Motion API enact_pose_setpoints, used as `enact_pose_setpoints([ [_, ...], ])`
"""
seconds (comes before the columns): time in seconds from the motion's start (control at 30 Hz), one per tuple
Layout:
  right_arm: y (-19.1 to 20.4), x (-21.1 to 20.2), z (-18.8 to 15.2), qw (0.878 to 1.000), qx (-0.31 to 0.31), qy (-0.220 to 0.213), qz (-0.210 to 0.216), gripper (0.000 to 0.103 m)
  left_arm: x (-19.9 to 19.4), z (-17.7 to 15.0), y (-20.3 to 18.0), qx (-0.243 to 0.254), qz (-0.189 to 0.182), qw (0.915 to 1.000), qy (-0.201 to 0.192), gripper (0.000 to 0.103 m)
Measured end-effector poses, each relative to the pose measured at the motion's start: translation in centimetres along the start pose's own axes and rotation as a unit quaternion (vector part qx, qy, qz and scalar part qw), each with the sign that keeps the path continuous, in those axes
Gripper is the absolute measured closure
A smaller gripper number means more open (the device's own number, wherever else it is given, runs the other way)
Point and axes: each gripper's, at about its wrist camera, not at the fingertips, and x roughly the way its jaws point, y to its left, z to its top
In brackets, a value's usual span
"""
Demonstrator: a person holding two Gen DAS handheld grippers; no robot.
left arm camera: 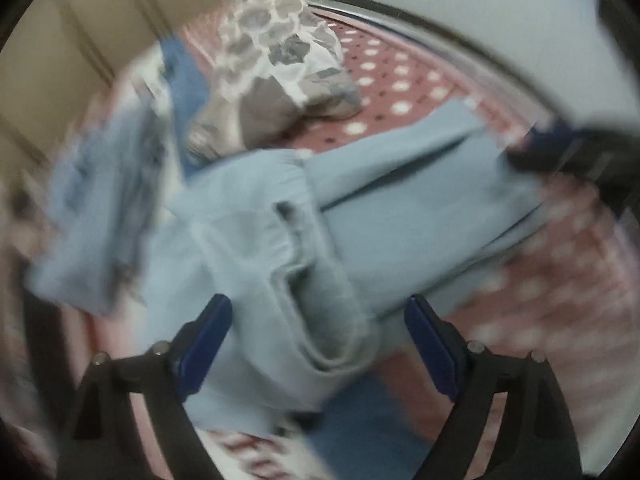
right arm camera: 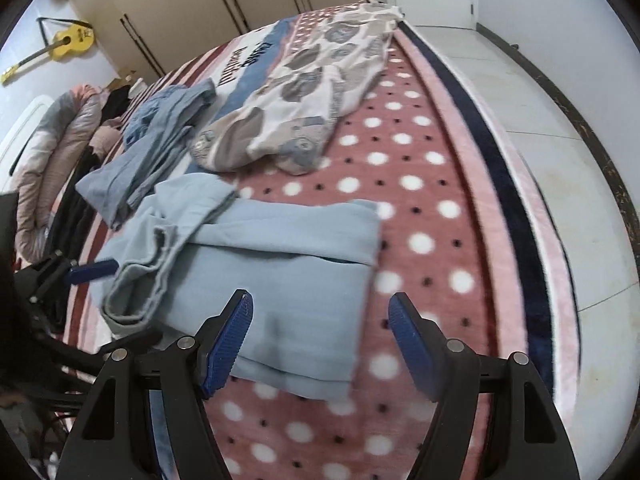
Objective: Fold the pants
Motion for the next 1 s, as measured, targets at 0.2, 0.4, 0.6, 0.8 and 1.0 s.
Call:
enact_pose_setpoints([
  [0.2,-1.1,-0.1,-1.0,1.000,0.013,0.000,0.001,0.037,1.6,-0.9,2.6,-0.038,-0.021,0.9982,0.042,0.089],
  [0.4,-0.9,-0.5,-1.1,0.999,0.028,-0.011,0.013,0.037,-2.3,0.3,5.2,-0.095,-0.084,0.9919,-0.010,0.090],
  [0.6,-1.8,-1.9,-0.2,0.998,0.051,-0.033,0.022,0.037,-6.0,3.7,4.6,-0.110,-0.137,0.9829,-0.056,0.090],
  [0.8,-4.3,-3.1,0.8,0.996,0.074,-0.048,0.014,0.037,-5.5,6.8,-0.7,-0.100,-0.203,0.9722,-0.061,0.090],
  [1.0,-6.8,-4.1,1.3,0.997,0.058,-0.056,-0.017,0.037,-0.6,7.1,-6.1,-0.103,-0.252,0.9623,-0.003,0.080],
])
